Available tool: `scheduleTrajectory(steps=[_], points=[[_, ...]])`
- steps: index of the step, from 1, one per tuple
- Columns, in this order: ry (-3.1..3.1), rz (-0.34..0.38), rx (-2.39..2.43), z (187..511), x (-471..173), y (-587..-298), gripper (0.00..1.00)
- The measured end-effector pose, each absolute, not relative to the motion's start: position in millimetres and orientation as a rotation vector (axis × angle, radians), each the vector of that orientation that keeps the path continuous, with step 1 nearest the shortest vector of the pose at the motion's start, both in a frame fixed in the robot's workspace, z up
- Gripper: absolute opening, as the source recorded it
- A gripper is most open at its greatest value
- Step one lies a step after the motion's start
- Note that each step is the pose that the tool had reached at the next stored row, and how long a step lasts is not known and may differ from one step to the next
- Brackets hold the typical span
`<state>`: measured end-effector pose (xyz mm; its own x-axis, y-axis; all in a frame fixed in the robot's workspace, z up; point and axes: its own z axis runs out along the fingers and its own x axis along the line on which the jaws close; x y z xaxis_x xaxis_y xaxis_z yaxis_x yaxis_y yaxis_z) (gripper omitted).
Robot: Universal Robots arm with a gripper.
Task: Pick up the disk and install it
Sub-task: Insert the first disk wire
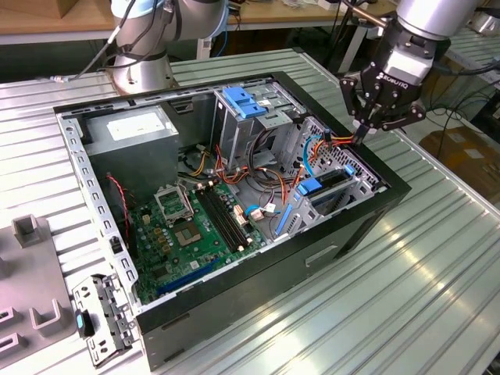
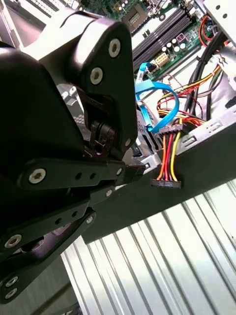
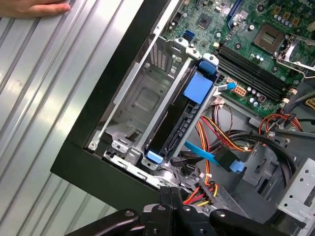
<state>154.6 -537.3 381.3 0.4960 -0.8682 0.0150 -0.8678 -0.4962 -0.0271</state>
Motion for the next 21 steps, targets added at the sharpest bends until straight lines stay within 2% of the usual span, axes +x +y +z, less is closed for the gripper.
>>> scheduleTrajectory(steps=[5, 6, 9, 10, 11, 12, 21], points=[[1.55, -0.043, -2.715, 381, 166, -533, 0.11], [1.542, -0.043, -2.72, 380, 168, -533, 0.17], [1.525, -0.043, -2.73, 380, 171, -532, 0.18], [1.517, -0.043, -2.735, 379, 172, -532, 0.24], [1.506, -0.043, -2.741, 379, 172, -531, 0.24], [1.491, -0.043, -2.749, 379, 172, -531, 0.31], [1.21, -0.041, -2.881, 375, 173, -531, 0.31]])
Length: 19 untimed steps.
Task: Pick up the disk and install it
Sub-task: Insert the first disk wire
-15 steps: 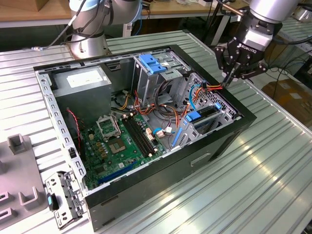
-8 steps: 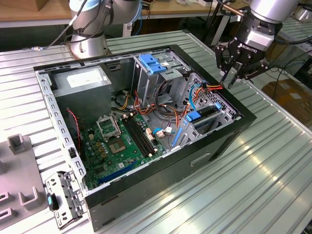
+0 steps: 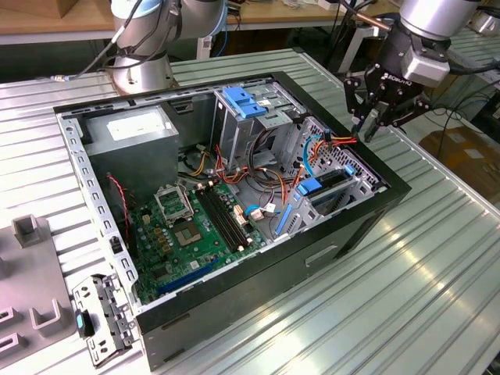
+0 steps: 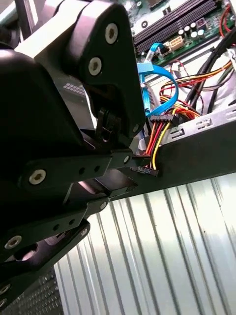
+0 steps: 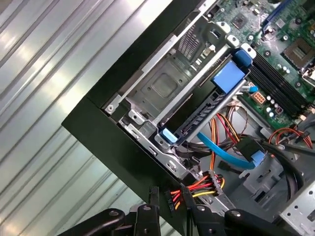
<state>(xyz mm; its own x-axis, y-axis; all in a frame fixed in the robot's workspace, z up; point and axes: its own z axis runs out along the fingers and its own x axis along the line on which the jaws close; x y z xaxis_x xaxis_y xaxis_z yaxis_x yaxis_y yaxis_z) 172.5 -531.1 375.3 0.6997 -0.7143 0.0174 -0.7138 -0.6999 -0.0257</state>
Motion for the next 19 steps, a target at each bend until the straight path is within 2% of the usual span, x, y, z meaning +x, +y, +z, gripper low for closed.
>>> scheduleTrajectory(steps=[16, 18, 19], points=[[0.865, -0.044, -2.999, 366.4, 175.4, -527.3, 0.31], [0.856, -0.046, -3.001, 365.6, 175.5, -527.2, 0.29], [0.853, -0.048, -3.001, 365.6, 175.5, -527.3, 0.23]])
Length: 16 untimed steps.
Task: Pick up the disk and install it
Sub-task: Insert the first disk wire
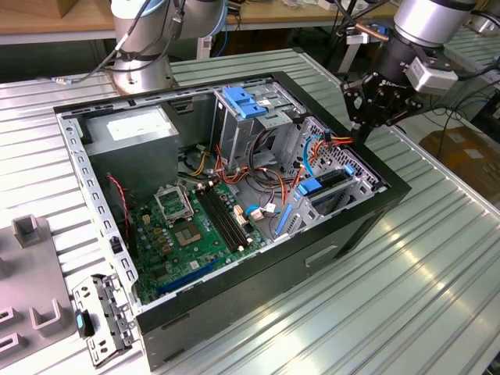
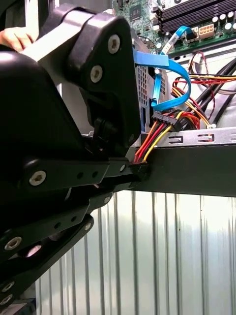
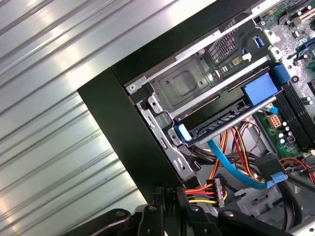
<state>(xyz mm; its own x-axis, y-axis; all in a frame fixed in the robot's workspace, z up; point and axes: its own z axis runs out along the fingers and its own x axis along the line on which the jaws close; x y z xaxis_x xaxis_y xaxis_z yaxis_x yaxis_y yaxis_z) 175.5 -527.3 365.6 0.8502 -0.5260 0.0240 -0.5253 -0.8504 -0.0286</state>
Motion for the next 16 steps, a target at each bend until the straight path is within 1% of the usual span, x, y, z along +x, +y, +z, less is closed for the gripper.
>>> scheduleTrajectory(steps=[1, 16], points=[[0.852, -0.049, -3.001, 366.0, 175.5, -527.3, 0.17], [0.851, -0.05, -3.002, 369.7, 175.4, -527.3, 0.17]])
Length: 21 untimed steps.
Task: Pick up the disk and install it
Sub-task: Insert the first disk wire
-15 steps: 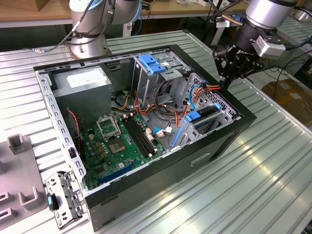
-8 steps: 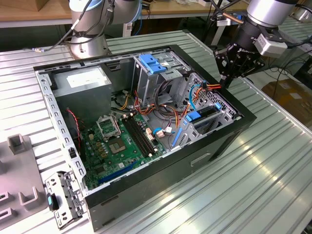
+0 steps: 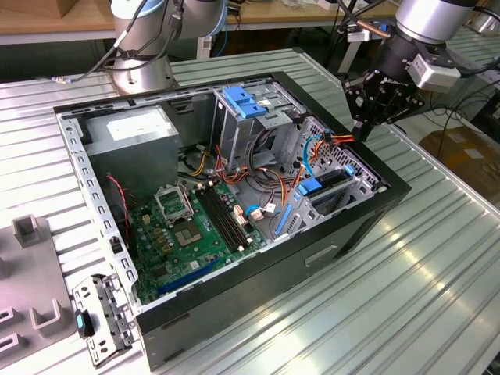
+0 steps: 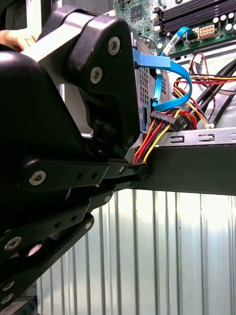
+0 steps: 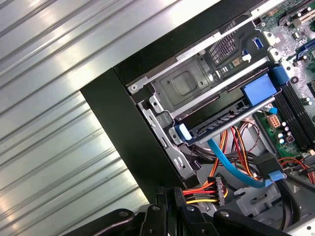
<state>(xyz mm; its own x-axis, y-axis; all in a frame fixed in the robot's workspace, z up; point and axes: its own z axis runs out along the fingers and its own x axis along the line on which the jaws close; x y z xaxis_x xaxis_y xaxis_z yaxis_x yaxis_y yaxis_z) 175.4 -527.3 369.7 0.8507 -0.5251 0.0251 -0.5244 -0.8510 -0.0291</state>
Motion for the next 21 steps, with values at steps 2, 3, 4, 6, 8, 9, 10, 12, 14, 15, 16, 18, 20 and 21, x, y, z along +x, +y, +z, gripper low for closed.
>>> scheduleTrajectory(steps=[2, 3, 4, 6, 8, 9, 10, 12, 14, 15, 16, 18, 20, 21], points=[[0.851, -0.05, -3.002, 369.7, 175.4, -527.3, 0.17], [0.852, -0.05, -3.002, 369.7, 175.4, -527.3, 0.17], [0.859, -0.05, -3.0, 369.7, 175.4, -527.3, 0.17], [0.884, -0.05, -2.993, 369.8, 175.4, -527.3, 0.17], [0.941, -0.051, -2.976, 369.7, 175.4, -527.3, 0.17], [0.95, -0.051, -2.973, 369.8, 174.8, -527.2, 0.17], [0.952, -0.051, -2.973, 369.8, 174.0, -527.1, 0.17], [0.953, -0.051, -2.972, 369.7, 171.5, -527.2, 0.17], [0.953, -0.051, -2.972, 369.8, 169.4, -527.2, 0.17], [0.953, -0.051, -2.972, 369.7, 167.9, -527.3, 0.17], [0.953, -0.051, -2.972, 369.7, 166.7, -527.3, 0.17], [0.957, -0.051, -2.971, 369.8, 165.6, -527.3, 0.17], [0.999, -0.052, -2.957, 369.6, 165.6, -527.3, 0.17], [1.023, -0.052, -2.949, 369.7, 165.6, -527.3, 0.17]])
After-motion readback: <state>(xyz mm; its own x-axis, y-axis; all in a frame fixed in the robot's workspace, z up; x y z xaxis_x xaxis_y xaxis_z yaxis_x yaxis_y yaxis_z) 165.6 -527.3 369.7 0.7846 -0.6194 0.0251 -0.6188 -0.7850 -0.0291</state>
